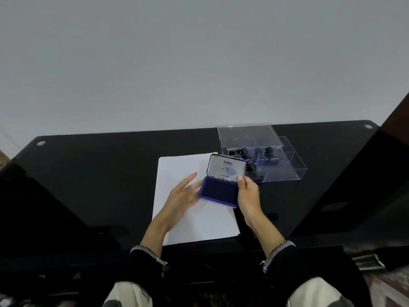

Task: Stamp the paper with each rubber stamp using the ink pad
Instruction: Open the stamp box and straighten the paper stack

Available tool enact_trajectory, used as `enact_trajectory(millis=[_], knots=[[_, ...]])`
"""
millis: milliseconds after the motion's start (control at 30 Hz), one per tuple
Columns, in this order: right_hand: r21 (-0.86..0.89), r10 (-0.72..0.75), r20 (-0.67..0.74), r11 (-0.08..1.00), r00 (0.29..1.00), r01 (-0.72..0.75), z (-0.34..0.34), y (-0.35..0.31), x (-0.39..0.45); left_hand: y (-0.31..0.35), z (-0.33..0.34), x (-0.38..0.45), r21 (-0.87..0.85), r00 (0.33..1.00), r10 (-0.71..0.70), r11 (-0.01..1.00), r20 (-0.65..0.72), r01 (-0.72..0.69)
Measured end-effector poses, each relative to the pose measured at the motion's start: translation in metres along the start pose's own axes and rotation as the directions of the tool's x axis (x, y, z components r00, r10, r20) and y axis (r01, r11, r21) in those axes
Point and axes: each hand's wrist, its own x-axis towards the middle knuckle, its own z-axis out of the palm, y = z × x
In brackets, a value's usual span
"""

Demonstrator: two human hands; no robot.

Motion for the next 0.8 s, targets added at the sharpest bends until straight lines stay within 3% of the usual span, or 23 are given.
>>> enact_trajectory(millis=[100,233,367,567,800], knots=[[-0.077,-0.011,0.015,0.997,1.0,0.012,-0.034,0.0,0.0,-0.01,0.018,0.005,0.368,0.962,0.182,0.925,-0.204,-0.097],[-0.259,-0.048,0.064,0.964,0.997,0.063,-0.072,0.006,-0.004,-0.032,0.036,0.004,0.676,0.924,0.36,0.714,-0.131,-0.182],[-0.387,-0.096,0.021,0.917,0.995,0.096,-0.095,0.011,-0.013,-0.043,0.048,0.001,0.785,0.923,0.383,0.585,-0.045,-0.204],[-0.512,-0.145,-0.233,0.859,0.962,0.005,-0.109,0.011,-0.016,-0.045,0.049,-0.001,0.865,0.902,0.43,0.44,0.032,-0.241],[-0.744,-0.18,-0.258,0.664,0.949,-0.077,-0.099,0.007,-0.006,-0.05,0.047,0.003,0.914,0.896,0.437,0.331,0.072,-0.235]])
